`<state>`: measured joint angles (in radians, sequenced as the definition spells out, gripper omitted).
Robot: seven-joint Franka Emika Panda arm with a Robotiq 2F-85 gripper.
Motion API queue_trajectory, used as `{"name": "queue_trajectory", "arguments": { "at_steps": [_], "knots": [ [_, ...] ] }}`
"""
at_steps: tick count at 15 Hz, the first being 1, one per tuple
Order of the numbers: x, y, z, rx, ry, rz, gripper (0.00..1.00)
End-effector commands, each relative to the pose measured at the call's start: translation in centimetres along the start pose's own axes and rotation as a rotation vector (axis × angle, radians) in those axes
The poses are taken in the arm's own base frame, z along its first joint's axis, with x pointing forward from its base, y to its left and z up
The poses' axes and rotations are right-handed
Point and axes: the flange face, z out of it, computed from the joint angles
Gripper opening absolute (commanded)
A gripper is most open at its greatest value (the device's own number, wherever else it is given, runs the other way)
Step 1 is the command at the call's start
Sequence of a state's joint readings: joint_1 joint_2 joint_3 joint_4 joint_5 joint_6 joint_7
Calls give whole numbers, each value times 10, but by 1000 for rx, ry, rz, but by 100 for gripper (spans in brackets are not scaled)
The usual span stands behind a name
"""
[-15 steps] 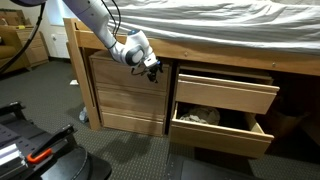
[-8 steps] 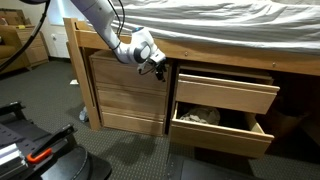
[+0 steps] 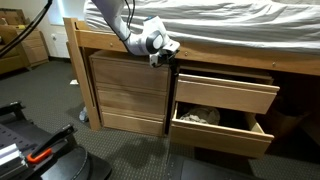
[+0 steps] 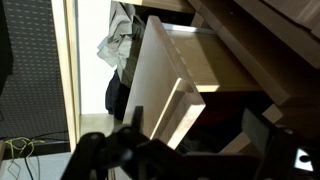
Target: Close the top drawer to the left then open the top drawer to the right.
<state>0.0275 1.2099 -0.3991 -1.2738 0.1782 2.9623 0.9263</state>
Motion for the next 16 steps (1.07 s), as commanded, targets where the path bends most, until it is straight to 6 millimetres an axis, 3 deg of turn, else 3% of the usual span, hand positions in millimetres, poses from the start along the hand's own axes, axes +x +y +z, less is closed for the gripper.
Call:
{"name": "queue_trajectory", "arguments": {
  "at_steps": [1, 6, 7, 9, 12, 16],
  "knots": [
    [-2, 3, 12, 39, 80, 23, 100],
    [44, 10, 35, 103, 118, 340, 100],
    [27, 11, 24, 71, 100, 259, 100],
    [33, 17, 29, 69, 109, 271, 100],
    [26, 11, 28, 74, 104, 262, 100],
    [7, 6, 45, 88, -27, 13, 100]
  ]
}}
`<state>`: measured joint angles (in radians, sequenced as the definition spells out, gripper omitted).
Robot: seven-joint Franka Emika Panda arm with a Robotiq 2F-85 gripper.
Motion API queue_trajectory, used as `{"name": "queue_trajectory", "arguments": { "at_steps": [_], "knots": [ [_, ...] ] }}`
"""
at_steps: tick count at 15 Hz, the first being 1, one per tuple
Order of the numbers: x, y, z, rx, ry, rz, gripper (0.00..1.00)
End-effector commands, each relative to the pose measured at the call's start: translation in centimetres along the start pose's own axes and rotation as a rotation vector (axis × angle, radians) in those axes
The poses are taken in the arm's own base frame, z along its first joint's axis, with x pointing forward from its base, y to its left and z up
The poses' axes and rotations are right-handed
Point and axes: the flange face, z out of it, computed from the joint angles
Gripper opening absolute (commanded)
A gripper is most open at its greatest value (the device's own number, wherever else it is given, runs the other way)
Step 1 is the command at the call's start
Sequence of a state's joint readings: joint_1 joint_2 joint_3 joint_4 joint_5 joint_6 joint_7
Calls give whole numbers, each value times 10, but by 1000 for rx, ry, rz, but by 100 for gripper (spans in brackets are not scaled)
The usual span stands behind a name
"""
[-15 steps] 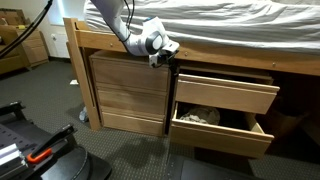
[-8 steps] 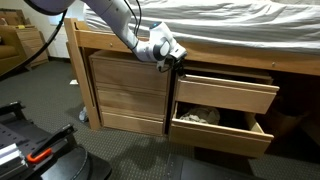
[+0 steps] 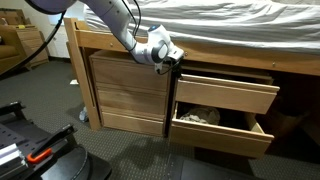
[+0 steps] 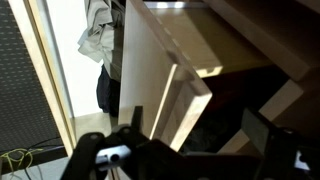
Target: Close the top drawer to the left then open the top drawer to the right.
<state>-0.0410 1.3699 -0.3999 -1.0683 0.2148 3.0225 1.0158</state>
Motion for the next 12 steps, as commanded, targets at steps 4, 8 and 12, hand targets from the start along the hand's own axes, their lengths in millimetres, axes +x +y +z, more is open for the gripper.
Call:
{"name": "queue_trajectory", "arguments": {
  "at_steps": [4, 8, 12],
  "knots": [
    [-17, -2, 9, 7, -120, -104, 100],
    [-14, -9, 7, 42, -66, -7, 100],
    [-4, -13, 7, 82, -28, 217, 100]
  ]
}}
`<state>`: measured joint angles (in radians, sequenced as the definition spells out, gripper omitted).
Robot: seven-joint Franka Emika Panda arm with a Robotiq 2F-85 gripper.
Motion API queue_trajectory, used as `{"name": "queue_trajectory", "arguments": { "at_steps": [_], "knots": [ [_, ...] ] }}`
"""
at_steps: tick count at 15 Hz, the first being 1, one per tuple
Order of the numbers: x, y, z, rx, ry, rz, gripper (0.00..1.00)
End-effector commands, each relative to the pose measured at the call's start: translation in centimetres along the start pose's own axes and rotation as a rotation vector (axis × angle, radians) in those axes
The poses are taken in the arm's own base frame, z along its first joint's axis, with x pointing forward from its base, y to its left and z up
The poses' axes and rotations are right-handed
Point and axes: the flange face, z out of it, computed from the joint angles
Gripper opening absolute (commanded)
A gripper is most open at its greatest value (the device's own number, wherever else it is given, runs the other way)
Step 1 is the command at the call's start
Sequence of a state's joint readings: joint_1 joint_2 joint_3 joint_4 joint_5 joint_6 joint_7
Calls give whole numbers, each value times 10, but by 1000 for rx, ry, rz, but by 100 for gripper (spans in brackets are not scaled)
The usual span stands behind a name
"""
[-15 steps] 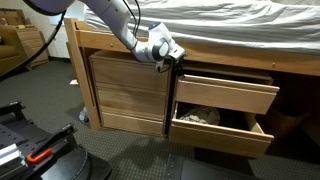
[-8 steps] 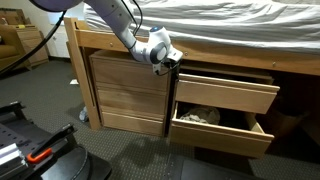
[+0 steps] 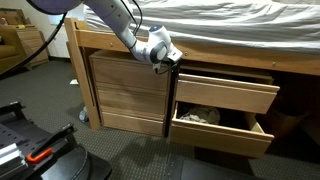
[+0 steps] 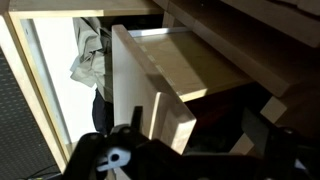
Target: Close the top drawer to the left then open the top drawer to the right.
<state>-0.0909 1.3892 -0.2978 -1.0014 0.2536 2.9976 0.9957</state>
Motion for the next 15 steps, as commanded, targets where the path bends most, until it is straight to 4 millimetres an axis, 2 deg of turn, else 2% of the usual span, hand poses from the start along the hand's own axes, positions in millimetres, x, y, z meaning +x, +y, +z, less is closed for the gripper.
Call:
{"name": "queue_trajectory", "arguments": {
  "at_steps": [1, 6, 8, 11, 12, 15],
  "knots": [
    [1, 1, 1, 6, 11, 50, 100],
    [2, 1, 3, 13, 69, 114, 100],
    [21, -2, -4, -32, 175, 154, 100],
    [44, 6, -4, -185, 229, 185, 100],
    [35, 5, -3, -123, 202, 164, 100],
    [37, 4, -4, -133, 210, 170, 100]
  ]
}}
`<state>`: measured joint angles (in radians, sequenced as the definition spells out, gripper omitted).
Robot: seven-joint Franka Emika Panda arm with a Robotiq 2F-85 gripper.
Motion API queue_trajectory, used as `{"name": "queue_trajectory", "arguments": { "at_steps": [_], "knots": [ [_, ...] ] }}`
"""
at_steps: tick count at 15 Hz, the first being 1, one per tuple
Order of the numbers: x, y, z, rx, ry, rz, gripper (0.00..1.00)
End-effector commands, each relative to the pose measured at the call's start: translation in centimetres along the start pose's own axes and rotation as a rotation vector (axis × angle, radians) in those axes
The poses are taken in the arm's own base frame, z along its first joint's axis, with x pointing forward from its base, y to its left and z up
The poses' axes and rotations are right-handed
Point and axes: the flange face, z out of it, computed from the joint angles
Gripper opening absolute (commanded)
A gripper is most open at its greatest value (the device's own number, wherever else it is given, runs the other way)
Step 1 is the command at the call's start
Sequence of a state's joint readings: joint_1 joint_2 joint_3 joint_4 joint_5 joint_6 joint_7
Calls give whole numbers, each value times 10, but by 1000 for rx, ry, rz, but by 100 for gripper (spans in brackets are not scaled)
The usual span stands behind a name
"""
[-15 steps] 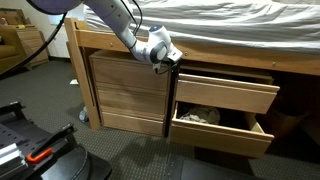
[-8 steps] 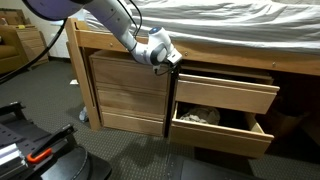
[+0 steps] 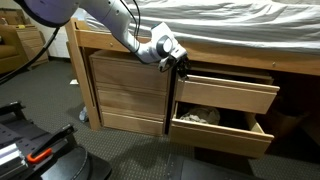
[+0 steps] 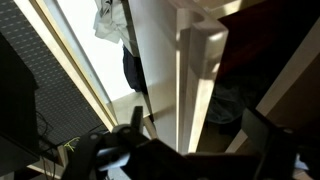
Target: Close the top drawer to the left then open the top drawer to the right.
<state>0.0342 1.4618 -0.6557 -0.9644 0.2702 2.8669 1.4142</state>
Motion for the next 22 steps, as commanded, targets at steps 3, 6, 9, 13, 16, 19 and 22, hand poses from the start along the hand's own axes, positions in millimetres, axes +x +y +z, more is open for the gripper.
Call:
{"name": "queue_trajectory", "arguments": {
  "at_steps": [3, 6, 9, 13, 16, 19, 22],
  "knots": [
    [-11, -1, 3, 14, -81, -144, 100],
    [-21, 10, 17, 50, -146, -283, 100],
    [-25, 13, 16, 22, -142, -257, 100],
    [-22, 10, 15, 30, -143, -266, 100],
    [-22, 10, 15, 32, -143, -266, 100],
    [-22, 10, 15, 32, -143, -266, 100],
    [-16, 30, 31, -8, -165, -300, 100]
  ]
}}
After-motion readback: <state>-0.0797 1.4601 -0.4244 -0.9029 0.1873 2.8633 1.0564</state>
